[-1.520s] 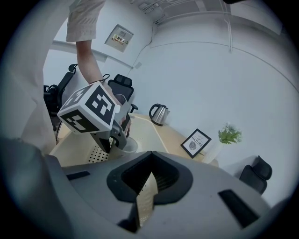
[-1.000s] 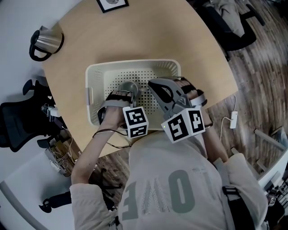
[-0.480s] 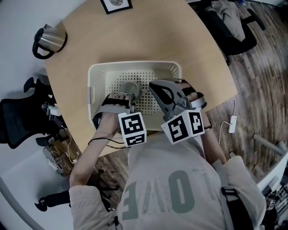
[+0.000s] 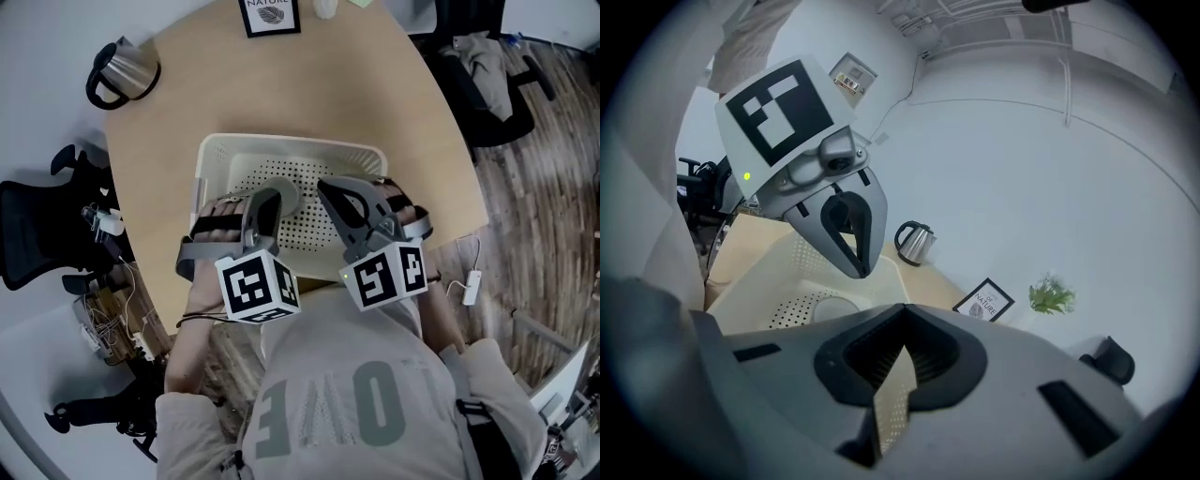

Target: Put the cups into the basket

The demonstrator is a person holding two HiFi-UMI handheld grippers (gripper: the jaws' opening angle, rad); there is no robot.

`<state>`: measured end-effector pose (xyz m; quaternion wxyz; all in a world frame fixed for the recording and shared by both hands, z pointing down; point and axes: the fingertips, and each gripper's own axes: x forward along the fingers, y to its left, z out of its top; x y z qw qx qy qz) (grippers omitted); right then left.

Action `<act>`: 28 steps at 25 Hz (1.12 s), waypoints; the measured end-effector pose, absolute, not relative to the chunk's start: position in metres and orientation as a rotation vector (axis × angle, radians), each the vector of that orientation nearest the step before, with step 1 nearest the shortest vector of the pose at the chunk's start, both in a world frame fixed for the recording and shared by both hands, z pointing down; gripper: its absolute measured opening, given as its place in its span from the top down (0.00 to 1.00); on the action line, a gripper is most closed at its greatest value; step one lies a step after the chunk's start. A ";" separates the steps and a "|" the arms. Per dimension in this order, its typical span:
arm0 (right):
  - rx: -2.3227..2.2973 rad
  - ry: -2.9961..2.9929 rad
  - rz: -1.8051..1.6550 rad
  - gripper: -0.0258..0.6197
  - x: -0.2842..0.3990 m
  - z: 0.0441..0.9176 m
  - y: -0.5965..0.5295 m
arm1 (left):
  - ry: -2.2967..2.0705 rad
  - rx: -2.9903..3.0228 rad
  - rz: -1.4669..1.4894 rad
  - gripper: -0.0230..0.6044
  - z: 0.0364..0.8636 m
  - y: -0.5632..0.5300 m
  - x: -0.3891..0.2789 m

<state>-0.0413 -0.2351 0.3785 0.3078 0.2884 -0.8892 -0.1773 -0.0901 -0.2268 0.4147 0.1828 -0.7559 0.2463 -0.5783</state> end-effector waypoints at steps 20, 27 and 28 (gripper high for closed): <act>0.717 -2.395 -0.686 0.96 -0.091 0.316 -0.227 | 1.687 -2.300 -0.409 0.95 0.305 -0.232 -0.108; 0.714 -2.395 -0.670 0.96 -0.094 0.319 -0.222 | 1.695 -2.265 -0.375 0.95 0.300 -0.229 -0.117; 0.716 -2.395 -0.669 0.96 -0.095 0.319 -0.222 | 1.696 -2.261 -0.374 0.95 0.299 -0.229 -0.118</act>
